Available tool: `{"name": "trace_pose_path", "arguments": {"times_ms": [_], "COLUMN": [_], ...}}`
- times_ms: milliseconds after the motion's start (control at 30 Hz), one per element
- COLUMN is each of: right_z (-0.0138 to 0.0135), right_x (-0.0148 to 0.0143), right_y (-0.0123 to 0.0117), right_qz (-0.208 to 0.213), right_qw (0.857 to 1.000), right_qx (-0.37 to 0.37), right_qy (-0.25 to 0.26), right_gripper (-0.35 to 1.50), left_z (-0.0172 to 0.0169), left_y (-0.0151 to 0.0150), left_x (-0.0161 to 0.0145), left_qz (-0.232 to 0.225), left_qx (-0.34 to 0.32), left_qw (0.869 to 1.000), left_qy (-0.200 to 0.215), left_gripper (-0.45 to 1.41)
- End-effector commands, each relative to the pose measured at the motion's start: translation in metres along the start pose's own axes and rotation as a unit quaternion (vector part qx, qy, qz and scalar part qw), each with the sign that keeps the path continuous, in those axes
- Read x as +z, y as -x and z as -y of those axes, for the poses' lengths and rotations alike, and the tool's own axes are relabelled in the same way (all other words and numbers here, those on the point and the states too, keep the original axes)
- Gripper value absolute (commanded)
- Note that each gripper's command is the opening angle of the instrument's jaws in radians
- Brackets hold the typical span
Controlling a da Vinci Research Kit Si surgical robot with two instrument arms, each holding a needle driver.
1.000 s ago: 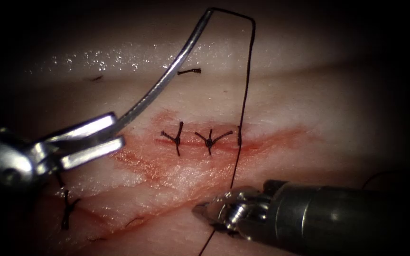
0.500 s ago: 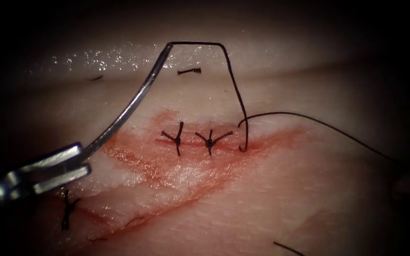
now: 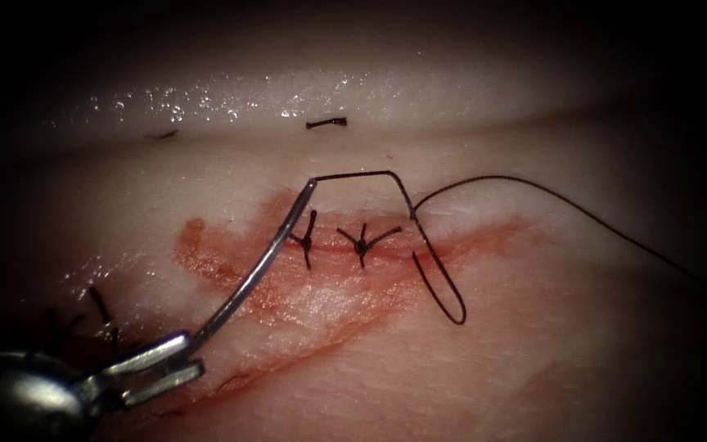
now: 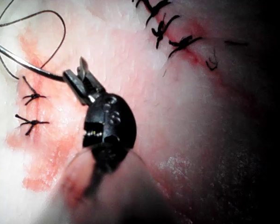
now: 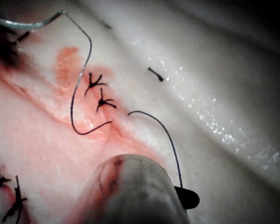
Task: Wound Closure
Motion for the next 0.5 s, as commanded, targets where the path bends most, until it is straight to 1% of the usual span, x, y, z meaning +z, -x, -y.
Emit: {"name": "trace_pose_path", "arguments": {"times_ms": [33,67,100,133,167,200,233,300,367,433,500], "right_z": [0.0025,0.0032,0.0041,0.0047,0.0054,0.0060,0.0067,0.0076,0.0088,0.0099,0.0107], "right_x": [0.0006,0.0007,0.0010,0.0012,0.0015,0.0017,0.0020,0.0025,0.0035,0.0047,0.0056], "right_y": [-0.0018,-0.0024,-0.0031,-0.0036,-0.0041,-0.0045,-0.0051,-0.0060,-0.0069,-0.0074,-0.0074], "right_qz": [-0.025,-0.042,-0.065,-0.083,-0.100,-0.117,-0.138,-0.166,-0.199,-0.232,-0.249], "right_qw": [0.999,0.998,0.996,0.994,0.991,0.988,0.983,0.974,0.961,0.947,0.932], "right_qx": [0.005,0.006,0.009,0.012,0.011,0.011,0.012,0.019,0.032,0.024,0.037], "right_qy": [-0.021,-0.035,-0.054,-0.069,-0.084,-0.099,-0.120,-0.150,-0.188,-0.219,-0.261], "right_gripper": [0.66,0.61,0.51,0.32,0.04,-0.35,-0.35,-0.35,-0.35,-0.35,-0.35], "left_z": [-0.0004,-0.0004,-0.0003,-0.0001,0.0001,0.0004,0.0007,0.0016,0.0023,0.0030,0.0033], "left_y": [0.0006,0.0009,0.0013,0.0016,0.0019,0.0023,0.0026,0.0033,0.0039,0.0044,0.0046], "left_x": [0.0011,0.0016,0.0021,0.0025,0.0029,0.0033,0.0036,0.0042,0.0046,0.0052,0.0057], "left_qz": [-0.005,-0.007,-0.007,-0.011,-0.017,-0.025,-0.033,-0.048,-0.048,-0.049,-0.048], "left_qx": [-0.005,-0.010,-0.018,-0.027,-0.033,-0.040,-0.047,-0.052,-0.057,-0.061,-0.061], "left_qw": [1.000,1.000,1.000,1.000,0.999,0.999,0.998,0.997,0.997,0.996,0.996], "left_qy": [0.005,0.006,0.006,0.005,0.002,-0.002,-0.007,-0.015,-0.025,-0.030,-0.032], "left_gripper": [-0.45,-0.45,-0.45,-0.45,-0.45,-0.45,-0.45,-0.45,-0.45,-0.45,-0.45]}}
